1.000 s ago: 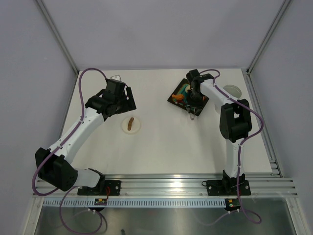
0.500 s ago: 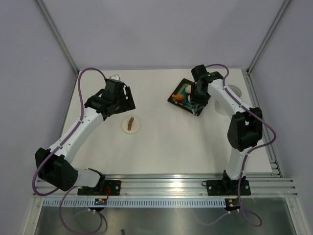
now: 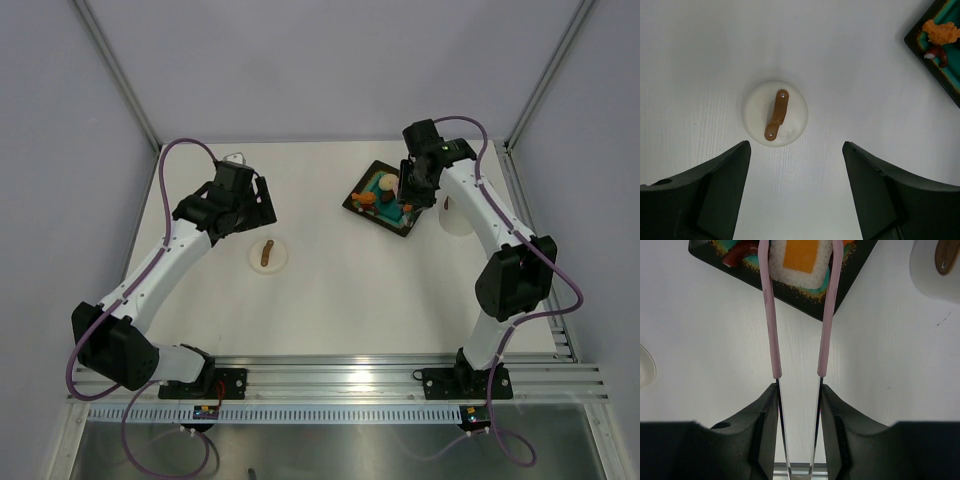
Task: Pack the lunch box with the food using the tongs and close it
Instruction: Place the fake food in the packing box.
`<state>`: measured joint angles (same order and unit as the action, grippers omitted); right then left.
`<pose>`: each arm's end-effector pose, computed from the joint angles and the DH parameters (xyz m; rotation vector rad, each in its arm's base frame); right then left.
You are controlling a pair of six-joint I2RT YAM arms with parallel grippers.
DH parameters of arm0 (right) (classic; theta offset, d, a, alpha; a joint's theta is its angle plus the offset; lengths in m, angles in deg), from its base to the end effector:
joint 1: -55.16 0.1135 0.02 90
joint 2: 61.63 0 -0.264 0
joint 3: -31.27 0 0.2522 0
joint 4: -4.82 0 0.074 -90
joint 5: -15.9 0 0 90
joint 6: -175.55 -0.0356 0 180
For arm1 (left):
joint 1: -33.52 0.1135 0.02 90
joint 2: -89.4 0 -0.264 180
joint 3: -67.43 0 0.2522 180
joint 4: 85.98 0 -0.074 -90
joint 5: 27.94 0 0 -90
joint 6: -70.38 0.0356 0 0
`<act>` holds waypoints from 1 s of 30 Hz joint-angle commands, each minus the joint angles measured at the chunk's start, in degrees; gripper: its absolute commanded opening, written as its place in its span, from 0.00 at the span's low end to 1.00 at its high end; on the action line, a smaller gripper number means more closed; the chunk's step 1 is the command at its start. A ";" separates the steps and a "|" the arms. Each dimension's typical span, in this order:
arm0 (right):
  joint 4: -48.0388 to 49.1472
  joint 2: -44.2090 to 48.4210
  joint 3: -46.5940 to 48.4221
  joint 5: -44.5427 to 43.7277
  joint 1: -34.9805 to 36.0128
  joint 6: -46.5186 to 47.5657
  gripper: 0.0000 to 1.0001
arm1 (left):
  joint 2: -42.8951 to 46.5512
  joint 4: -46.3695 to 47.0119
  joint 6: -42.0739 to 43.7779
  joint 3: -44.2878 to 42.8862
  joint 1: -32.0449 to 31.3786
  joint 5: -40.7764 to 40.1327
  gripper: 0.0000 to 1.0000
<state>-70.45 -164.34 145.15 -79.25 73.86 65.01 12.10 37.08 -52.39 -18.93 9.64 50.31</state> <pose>0.3546 0.1167 0.3214 0.0709 2.6840 0.0936 0.2626 -0.1083 0.3300 -0.2800 2.3785 -0.2205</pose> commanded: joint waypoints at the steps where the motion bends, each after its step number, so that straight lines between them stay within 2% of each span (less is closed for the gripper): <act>1: -1.41 2.96 4.21 -2.23 -1.38 1.20 0.00 | 1.45 2.31 0.96 -1.41 0.50 0.15 0.79; 7: -2.29 5.16 6.05 -3.29 -4.45 1.20 0.00 | 2.15 2.66 1.40 -0.35 0.68 0.15 0.79; 18: -3.61 10.34 3.42 -2.41 -16.84 3.83 0.00 | 1.89 3.01 1.40 -0.18 0.85 0.85 0.79; 30: -2.12 12.71 -2.81 -0.48 -20.46 4.63 0.00 | 2.15 3.01 1.13 0.26 0.85 0.85 0.79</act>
<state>-73.89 -154.55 143.29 -80.67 53.86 68.49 12.12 37.56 -51.96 -18.91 10.08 50.77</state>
